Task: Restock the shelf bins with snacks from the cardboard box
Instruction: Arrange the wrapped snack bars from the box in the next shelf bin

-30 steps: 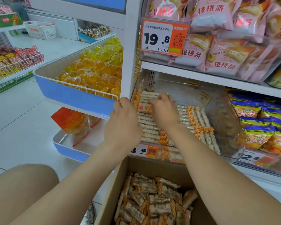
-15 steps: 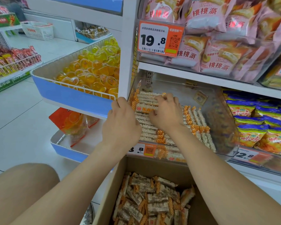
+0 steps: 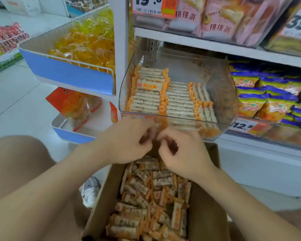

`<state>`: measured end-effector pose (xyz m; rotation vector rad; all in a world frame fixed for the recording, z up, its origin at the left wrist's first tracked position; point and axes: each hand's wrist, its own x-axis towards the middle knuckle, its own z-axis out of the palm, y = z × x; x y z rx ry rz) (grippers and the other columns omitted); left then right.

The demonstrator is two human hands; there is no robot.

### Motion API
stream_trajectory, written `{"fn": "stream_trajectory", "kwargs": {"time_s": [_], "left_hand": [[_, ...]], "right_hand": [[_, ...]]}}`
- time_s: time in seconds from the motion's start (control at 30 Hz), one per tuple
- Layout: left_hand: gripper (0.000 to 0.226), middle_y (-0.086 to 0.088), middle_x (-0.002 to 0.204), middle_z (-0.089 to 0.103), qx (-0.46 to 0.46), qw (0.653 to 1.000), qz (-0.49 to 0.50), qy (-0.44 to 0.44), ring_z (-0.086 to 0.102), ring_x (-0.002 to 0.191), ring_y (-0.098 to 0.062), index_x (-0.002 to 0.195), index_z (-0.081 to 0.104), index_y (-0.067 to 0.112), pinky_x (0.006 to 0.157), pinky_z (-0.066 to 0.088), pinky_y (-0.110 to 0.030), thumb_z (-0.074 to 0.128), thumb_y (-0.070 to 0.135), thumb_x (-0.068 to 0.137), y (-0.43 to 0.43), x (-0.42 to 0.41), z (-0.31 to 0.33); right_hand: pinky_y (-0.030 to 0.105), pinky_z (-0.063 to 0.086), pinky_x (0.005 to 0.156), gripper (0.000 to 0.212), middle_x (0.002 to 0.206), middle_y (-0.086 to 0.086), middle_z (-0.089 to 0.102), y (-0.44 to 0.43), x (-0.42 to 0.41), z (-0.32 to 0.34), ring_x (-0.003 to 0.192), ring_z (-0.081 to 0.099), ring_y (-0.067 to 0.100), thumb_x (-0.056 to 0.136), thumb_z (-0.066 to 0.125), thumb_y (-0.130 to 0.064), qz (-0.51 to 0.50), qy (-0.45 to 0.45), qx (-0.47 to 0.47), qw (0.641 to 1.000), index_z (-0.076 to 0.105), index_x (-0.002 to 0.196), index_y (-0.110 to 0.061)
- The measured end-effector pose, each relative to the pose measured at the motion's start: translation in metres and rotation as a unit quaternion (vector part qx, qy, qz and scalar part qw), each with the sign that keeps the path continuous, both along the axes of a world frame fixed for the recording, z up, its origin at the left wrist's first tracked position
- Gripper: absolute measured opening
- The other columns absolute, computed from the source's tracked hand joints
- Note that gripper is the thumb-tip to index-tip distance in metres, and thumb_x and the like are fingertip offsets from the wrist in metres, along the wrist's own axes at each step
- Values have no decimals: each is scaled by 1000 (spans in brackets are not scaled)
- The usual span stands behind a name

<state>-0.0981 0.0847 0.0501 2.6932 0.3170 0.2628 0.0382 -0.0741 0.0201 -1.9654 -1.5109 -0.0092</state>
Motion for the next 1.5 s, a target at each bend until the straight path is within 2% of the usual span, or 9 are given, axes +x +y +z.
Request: {"fn": "stream_trajectory", "kwargs": {"time_s": [0.2, 0.37, 0.63, 0.77, 0.9, 1.03, 1.17, 1.33, 1.5], "left_hand": [[12, 6, 93, 64, 1, 914, -104, 393, 64, 89, -19, 95, 64, 21, 86, 56, -40, 61, 32, 99, -35, -1, -85], [19, -7, 119, 66, 2, 859, -127, 497, 61, 93, -22, 119, 64, 14, 72, 49, -31, 59, 17, 101, -68, 0, -168], [98, -13, 166, 30, -27, 785, -107, 609, 38, 148, -33, 163, 20, 13, 118, 39, -43, 83, 27, 88, -84, -16, -265], [109, -13, 169, 24, -46, 781, -105, 614, 31, 152, -33, 165, 14, 9, 120, 36, -41, 86, 30, 85, -88, -17, -278], [89, -6, 153, 47, -153, 810, -51, 564, 54, 128, -29, 151, 41, 15, 88, 58, -38, 89, 35, 79, -77, -11, -281], [91, -1, 153, 46, -251, 834, -23, 491, 54, 130, -24, 154, 41, 27, 104, 54, -43, 89, 30, 77, -73, -6, -278], [83, 6, 145, 49, -301, 862, -29, 407, 51, 129, -18, 148, 50, 28, 106, 49, -34, 91, 18, 75, -69, 0, -271], [74, 12, 128, 53, -379, 867, 40, 322, 59, 115, -12, 124, 59, 38, 85, 62, -36, 101, 24, 64, -67, -3, -259], [56, 6, 130, 62, -404, 853, 78, 321, 61, 119, -12, 117, 64, 34, 94, 56, -31, 97, 31, 72, -65, -10, -253]], "right_hand": [[29, 58, 65, 30, 90, -16, 68, -50, -9, -91, 72, 65, 0, 101, 54, -31, 66, 105, -377, 918, 69, 128, -30], [27, 51, 66, 39, 110, 0, 69, -58, -23, -149, 87, 67, 14, 103, 53, -33, 84, 178, -508, 839, 64, 139, -22], [33, 42, 106, 39, 161, 7, 42, -57, -16, -189, 153, 31, 30, 110, 48, -28, 51, 196, -552, 809, 57, 145, -12], [37, 49, 98, 39, 148, 16, 52, -55, -13, -198, 139, 47, 31, 110, 46, -25, 52, 184, -568, 801, 55, 143, -6], [41, 50, 101, 40, 173, 16, 12, -53, -14, -214, 150, 34, 34, 109, 47, -20, 53, 179, -581, 792, 51, 147, -7], [34, 52, 71, 54, 165, 14, 31, -60, -11, -219, 97, 66, 23, 111, 41, -22, 11, 230, -546, 806, 30, 164, -20], [37, 29, 123, 56, 173, 4, 23, -68, -10, -215, 155, 30, 27, 115, 30, -40, -11, 278, -486, 828, 23, 167, -22], [34, 39, 107, 55, 154, 5, 48, -75, 1, -212, 148, 41, 31, 112, 41, -44, -46, 340, -497, 797, 48, 155, -11], [36, 48, 109, 55, 149, 9, 57, -77, 5, -213, 134, 56, 27, 105, 60, -43, -114, 328, -456, 819, 55, 149, -10]]}}
